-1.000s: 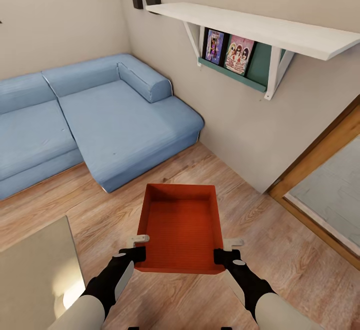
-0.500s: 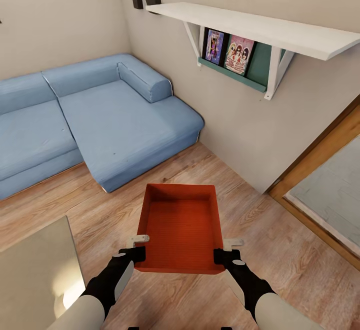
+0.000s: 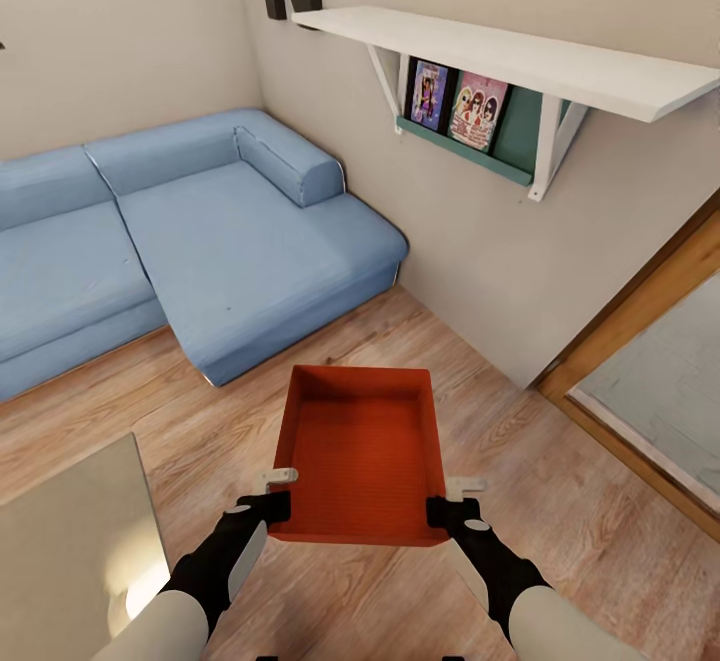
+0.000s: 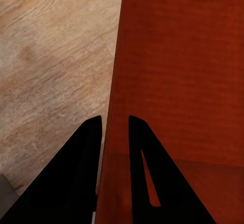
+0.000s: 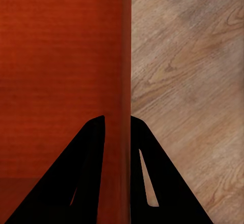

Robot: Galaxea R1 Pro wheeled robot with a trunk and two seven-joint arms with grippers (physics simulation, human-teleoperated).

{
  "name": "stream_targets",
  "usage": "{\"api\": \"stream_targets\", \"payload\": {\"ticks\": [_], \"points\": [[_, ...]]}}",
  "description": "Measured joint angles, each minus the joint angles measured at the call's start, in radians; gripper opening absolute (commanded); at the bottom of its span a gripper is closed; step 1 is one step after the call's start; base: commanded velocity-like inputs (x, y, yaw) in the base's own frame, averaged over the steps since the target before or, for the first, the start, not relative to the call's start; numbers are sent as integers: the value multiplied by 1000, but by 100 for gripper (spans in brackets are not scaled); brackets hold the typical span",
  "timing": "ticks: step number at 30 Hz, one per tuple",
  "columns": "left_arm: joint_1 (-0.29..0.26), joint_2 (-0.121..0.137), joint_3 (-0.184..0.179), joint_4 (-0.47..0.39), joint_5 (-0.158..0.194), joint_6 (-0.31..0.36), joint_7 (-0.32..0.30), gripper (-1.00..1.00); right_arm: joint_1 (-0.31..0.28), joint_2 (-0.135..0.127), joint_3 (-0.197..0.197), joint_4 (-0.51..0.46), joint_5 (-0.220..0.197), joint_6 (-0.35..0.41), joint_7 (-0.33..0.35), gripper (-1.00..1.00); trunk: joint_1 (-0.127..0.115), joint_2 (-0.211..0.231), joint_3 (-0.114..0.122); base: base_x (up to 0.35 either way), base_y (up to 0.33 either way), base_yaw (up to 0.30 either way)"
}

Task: Move the two storage containers from the living room to the garage. In the garage, place one container on the floor and stack the other container on top of it (either order is fine).

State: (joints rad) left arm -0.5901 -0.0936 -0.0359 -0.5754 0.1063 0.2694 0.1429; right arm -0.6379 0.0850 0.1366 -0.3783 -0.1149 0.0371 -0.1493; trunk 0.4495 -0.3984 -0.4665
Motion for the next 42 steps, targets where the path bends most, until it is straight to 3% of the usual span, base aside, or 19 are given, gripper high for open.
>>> {"api": "stream_targets", "payload": {"ticks": [42], "points": [[0,0,0,1,2,0,1,-100,0,0,0,0,1,0,1,-100,0,0,67,0,0,0]]}}
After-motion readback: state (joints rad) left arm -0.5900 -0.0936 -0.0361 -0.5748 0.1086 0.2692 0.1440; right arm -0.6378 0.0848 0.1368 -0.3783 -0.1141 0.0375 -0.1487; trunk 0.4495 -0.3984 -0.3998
